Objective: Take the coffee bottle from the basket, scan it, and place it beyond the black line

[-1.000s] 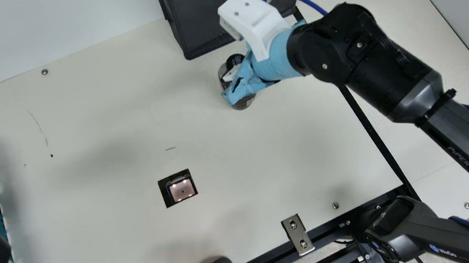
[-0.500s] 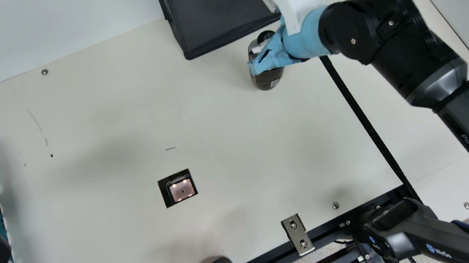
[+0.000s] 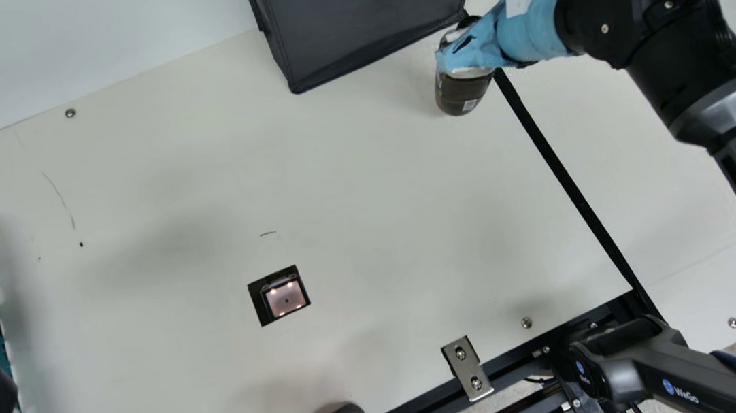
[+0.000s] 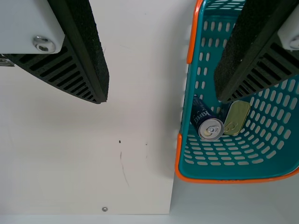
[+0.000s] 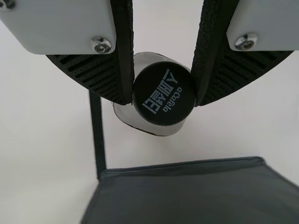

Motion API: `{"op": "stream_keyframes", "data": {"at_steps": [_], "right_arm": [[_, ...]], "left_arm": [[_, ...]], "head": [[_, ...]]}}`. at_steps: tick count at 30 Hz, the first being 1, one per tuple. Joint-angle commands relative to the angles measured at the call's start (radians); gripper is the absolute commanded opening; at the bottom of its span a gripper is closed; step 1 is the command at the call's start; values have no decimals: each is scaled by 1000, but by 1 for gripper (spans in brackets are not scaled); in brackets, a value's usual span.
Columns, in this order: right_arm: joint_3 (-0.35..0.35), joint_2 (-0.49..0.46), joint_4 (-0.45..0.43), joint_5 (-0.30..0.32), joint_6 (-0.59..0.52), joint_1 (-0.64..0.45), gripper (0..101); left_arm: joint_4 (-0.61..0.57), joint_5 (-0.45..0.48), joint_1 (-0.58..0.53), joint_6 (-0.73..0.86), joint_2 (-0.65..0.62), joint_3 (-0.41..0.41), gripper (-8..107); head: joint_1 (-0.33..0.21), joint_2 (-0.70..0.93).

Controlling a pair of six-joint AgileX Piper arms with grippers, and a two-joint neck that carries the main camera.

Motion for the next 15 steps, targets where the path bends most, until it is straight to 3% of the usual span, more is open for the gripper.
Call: {"op": "stream_keyframes", "data": {"at_steps": [1,15], "right_arm": [[3,1,2,-1,-5,-34,0],[18,6,8,-26,-16,-233,0]], "left_arm": [[0,0,0,0,0,0,90],[0,0,0,0,0,0,90]], "head": [[-17,-2],[-17,-2]]}}
